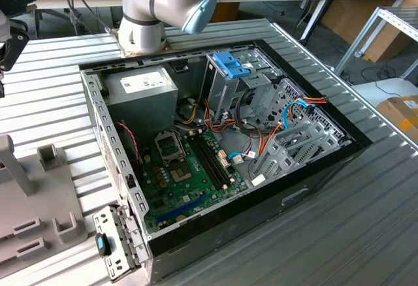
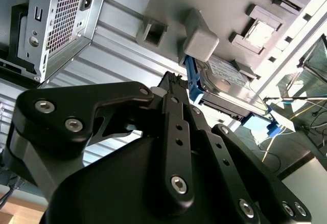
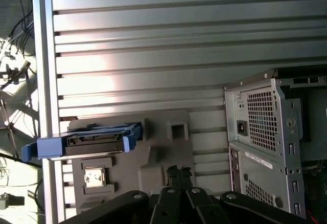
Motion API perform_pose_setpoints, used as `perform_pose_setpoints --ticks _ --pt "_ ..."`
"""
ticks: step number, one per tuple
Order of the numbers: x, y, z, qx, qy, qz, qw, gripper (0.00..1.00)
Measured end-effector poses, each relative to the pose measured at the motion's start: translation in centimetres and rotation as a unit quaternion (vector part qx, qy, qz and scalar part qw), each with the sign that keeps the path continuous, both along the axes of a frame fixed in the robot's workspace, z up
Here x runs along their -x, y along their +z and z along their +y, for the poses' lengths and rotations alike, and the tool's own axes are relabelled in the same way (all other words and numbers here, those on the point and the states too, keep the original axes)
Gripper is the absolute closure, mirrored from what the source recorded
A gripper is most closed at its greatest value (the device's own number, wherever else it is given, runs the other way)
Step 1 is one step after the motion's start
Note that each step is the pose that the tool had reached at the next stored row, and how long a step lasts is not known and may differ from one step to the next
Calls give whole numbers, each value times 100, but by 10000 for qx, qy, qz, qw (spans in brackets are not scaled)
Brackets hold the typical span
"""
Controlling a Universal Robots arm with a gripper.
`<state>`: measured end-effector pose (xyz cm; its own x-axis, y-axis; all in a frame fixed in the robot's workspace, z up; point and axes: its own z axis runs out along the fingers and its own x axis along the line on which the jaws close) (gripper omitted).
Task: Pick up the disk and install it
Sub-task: 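Reach for the disk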
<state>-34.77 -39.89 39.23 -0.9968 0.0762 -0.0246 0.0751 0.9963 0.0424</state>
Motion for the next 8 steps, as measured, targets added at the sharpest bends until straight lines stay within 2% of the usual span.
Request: perform_pose_setpoints --ticks 5,8 --pt "85 0 0 3 0 0 10000 89" --pt "103 0 0 3 1 0 10000 89"
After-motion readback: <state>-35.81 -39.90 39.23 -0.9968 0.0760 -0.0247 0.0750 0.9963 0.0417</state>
